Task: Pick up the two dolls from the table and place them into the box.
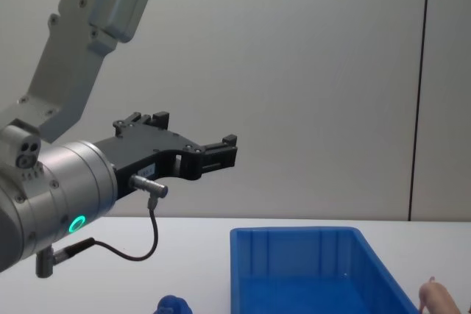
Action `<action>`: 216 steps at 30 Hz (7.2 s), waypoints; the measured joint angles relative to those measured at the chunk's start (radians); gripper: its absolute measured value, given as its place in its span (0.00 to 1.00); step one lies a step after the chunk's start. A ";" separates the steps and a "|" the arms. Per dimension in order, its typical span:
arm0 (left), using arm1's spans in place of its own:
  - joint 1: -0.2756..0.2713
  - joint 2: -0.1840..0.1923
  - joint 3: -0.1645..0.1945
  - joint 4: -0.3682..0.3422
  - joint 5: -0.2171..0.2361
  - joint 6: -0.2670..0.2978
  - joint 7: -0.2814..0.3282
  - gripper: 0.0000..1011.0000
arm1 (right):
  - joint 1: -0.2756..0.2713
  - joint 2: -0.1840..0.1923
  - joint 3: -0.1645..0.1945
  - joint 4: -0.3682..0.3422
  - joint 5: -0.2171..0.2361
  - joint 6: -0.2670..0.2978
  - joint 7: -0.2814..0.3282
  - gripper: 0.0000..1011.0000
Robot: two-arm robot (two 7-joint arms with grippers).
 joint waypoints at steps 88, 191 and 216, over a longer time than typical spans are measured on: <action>0.000 0.000 0.000 0.000 0.000 0.000 0.000 0.99 | 0.035 -0.051 -0.068 -0.189 -0.064 0.070 0.188 0.99; 0.000 0.000 0.000 0.000 0.000 0.000 0.000 0.99 | 0.078 -0.080 -0.090 -0.163 -0.198 -0.009 0.117 0.36; 0.000 0.000 0.000 0.000 0.000 0.000 0.000 0.99 | 0.167 -0.139 -0.123 -0.076 -0.213 0.094 0.234 0.86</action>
